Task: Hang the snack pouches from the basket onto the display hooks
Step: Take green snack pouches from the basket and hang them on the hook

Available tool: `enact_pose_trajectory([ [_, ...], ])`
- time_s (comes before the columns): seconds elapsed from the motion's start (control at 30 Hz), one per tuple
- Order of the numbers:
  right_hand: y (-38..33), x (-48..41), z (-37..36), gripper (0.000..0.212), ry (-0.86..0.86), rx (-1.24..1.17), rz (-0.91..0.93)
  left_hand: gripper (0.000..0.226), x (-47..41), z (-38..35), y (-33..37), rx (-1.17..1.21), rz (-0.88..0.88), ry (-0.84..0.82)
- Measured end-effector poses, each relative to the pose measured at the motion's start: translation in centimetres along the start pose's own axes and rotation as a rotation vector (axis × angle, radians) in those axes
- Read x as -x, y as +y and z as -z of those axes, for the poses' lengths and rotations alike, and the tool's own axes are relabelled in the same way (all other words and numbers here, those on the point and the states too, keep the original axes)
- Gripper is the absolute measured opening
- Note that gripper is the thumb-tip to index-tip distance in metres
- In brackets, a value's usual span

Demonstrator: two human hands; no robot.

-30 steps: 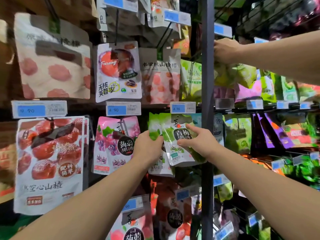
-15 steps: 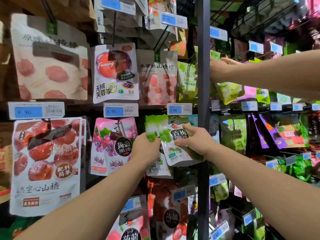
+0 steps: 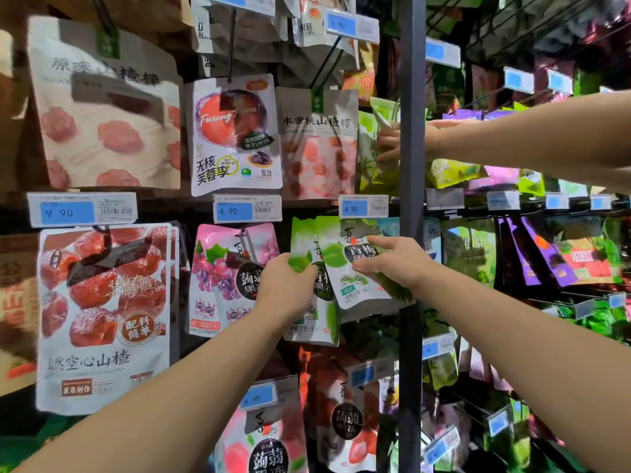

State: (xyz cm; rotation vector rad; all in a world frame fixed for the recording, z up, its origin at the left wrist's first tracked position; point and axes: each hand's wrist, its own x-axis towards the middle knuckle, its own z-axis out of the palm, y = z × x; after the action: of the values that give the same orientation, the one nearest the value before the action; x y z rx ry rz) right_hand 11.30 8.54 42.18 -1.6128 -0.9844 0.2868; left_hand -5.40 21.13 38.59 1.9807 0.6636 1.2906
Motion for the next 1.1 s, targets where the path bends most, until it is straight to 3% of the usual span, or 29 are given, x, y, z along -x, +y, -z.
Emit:
enact_pose_trajectory([
  [0.43, -1.2, 0.3, 1.5, 0.074, -0.007, 0.095, -0.013, 0.008, 0.3, 1.0, 0.1, -0.041, -0.011, 0.003],
  [0.77, 4.1, -0.8, -3.2, 0.090, 0.081, 0.239, 0.213, 0.006, 3.7, 5.0, -0.3, 0.000, -0.028, 0.050],
  [0.9, 5.4, -1.7, -4.9, 0.089, 0.164, 0.227, 0.187, 0.012, 4.3, 6.0, -0.8, -0.004, -0.008, 0.038],
  [1.1, 4.8, -2.2, -5.6, 0.094, 0.129, 0.283, 0.091, 0.007, 4.8, 5.2, -0.4, 0.031, 0.029, 0.035],
])
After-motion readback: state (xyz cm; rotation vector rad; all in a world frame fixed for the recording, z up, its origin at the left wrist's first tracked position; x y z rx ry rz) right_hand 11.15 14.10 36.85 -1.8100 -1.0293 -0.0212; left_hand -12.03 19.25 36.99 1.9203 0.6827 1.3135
